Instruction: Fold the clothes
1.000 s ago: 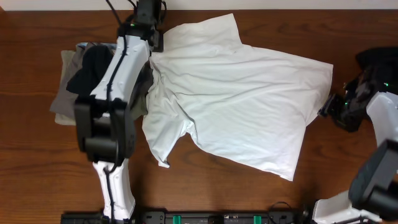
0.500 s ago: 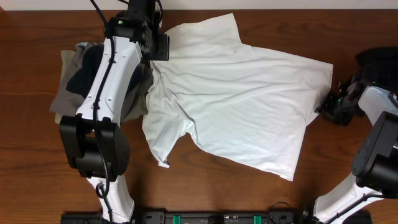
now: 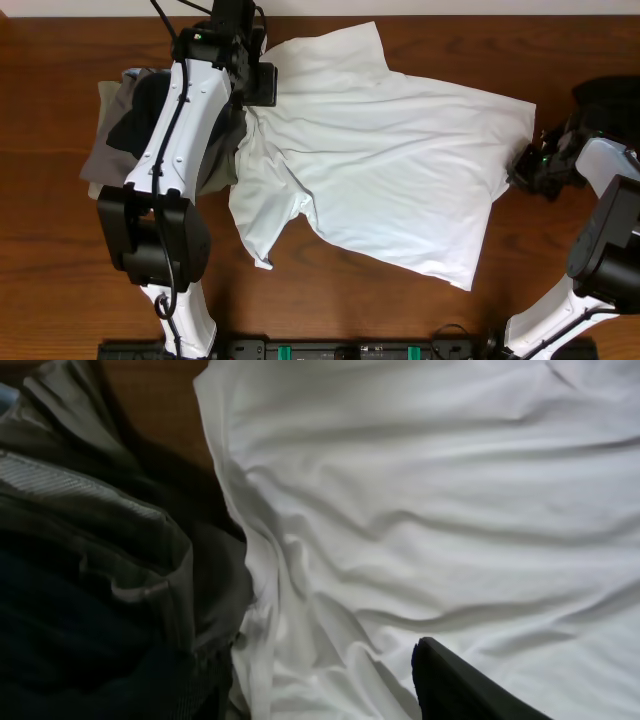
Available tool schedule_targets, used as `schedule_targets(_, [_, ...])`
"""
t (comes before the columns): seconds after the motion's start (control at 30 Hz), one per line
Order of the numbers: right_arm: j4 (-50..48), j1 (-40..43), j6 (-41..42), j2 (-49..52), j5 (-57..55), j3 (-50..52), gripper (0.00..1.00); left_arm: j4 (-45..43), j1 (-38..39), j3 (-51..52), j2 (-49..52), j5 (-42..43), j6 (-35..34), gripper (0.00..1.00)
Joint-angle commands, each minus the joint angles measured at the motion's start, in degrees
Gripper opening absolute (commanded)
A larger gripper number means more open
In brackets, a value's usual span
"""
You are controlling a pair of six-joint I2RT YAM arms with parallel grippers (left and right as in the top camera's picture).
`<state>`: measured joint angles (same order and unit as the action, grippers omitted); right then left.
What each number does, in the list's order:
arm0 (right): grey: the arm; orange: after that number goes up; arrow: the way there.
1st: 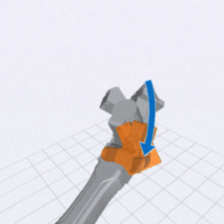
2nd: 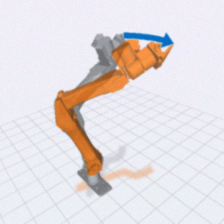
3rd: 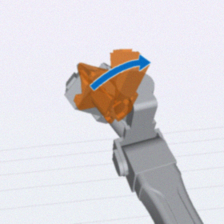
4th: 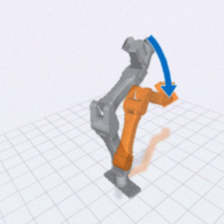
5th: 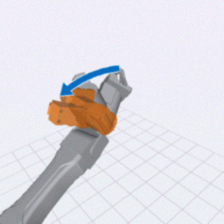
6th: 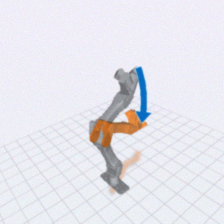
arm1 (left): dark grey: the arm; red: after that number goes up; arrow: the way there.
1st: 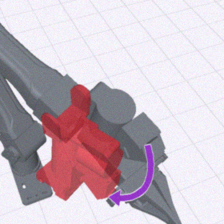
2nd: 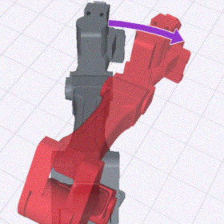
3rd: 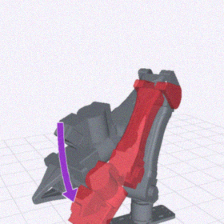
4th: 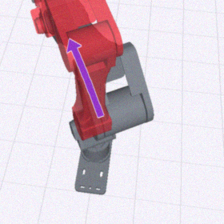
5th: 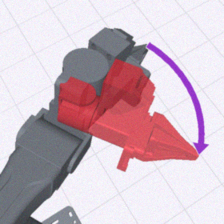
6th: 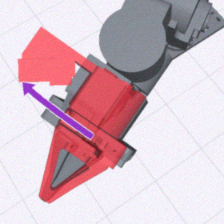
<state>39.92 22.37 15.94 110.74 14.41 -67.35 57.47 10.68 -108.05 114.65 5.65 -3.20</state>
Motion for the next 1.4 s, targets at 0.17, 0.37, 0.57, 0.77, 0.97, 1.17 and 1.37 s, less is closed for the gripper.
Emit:
schedule_targets(0.17, [-1.8, 4.3, -2.0, -12.5, -14.4, -3.9, 0.01, 1.2, 0.2, -0.7, -0.1, 0.2, 0.1, 0.6])
schedule_targets(0.37, [-3.3, 4.5, -3.6, -15.9, -20.6, -3.9, 0.34, 1.2, 0.2, -0.7, -0.1, 0.2, 0.1, 0.6])
schedule_targets(0.57, [5.6, 4.7, -2.3, -15.9, -17.1, -3.9, 0.55, 1.2, 0.2, -0.7, -0.1, 0.2, 0.1, 0.6])
schedule_targets(0.77, [10.6, 4.7, -1.0, -15.9, -13.8, -1.4, 0.45, 1.5, 0.2, -0.7, -0.1, 0.2, 0.1, 0.61])
schedule_targets(0.97, [8.1, 4.7, -1.0, -15.3, -11.6, 5.8, 0.4, 5.3, 0.9, -0.7, -0.1, 3.3, 5.2, 0.61])
schedule_targets(1.17, [4.8, 5.0, -0.5, -15.3, -10.4, 11.5, 0.42, 13.0, 4.8, 0.4, -0.1, 4.4, 6.6, 0.6])
schedule_targets(1.37, [-0.6, 4.9, -0.6, -15.3, -6.6, 16.9, 0.4, 13.5, 9.0, 7.8, 0.0, 4.4, 6.6, 0.6])
